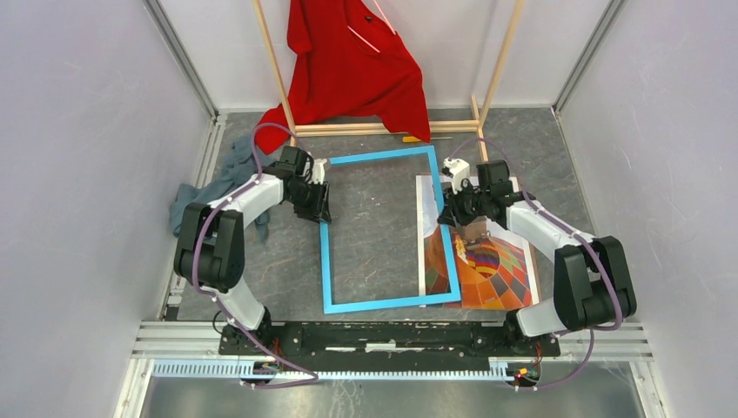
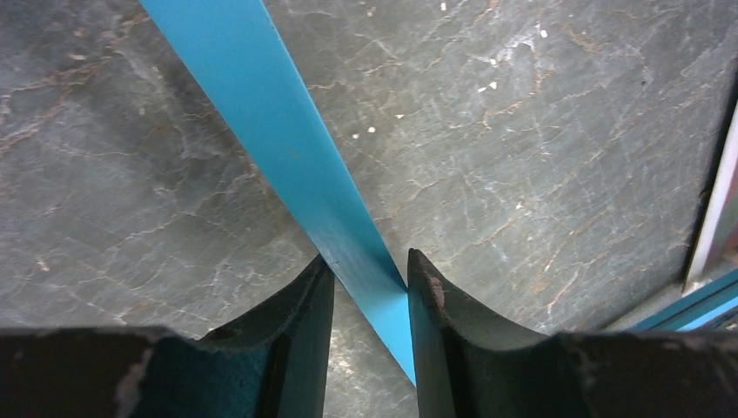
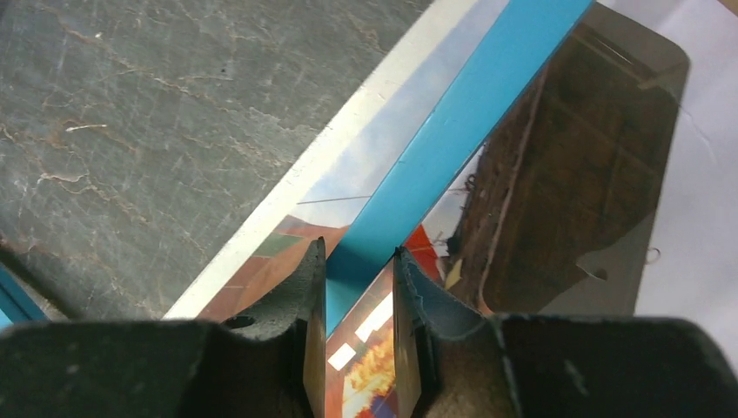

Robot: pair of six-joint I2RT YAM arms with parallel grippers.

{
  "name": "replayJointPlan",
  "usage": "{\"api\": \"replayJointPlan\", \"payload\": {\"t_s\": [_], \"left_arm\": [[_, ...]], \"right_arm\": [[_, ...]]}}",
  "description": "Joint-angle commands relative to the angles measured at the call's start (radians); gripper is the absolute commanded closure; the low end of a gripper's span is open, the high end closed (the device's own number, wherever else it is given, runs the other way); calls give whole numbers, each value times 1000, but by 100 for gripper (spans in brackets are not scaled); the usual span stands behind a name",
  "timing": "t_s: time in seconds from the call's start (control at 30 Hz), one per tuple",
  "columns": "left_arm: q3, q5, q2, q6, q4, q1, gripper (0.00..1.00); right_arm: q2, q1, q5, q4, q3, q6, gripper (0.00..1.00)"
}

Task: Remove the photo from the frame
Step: Place the photo frame item at the center of the board.

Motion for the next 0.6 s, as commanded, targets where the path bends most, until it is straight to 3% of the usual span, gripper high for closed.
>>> {"api": "replayJointPlan", "payload": {"t_s": [0.0, 0.57], "left_arm": [[2, 51, -41, 93, 134, 20, 59], [-32, 16, -60, 106, 134, 133, 61]], "right_arm": [[12, 88, -224, -23, 44, -85, 70], [111, 171, -248, -44, 123, -91, 64]]}}
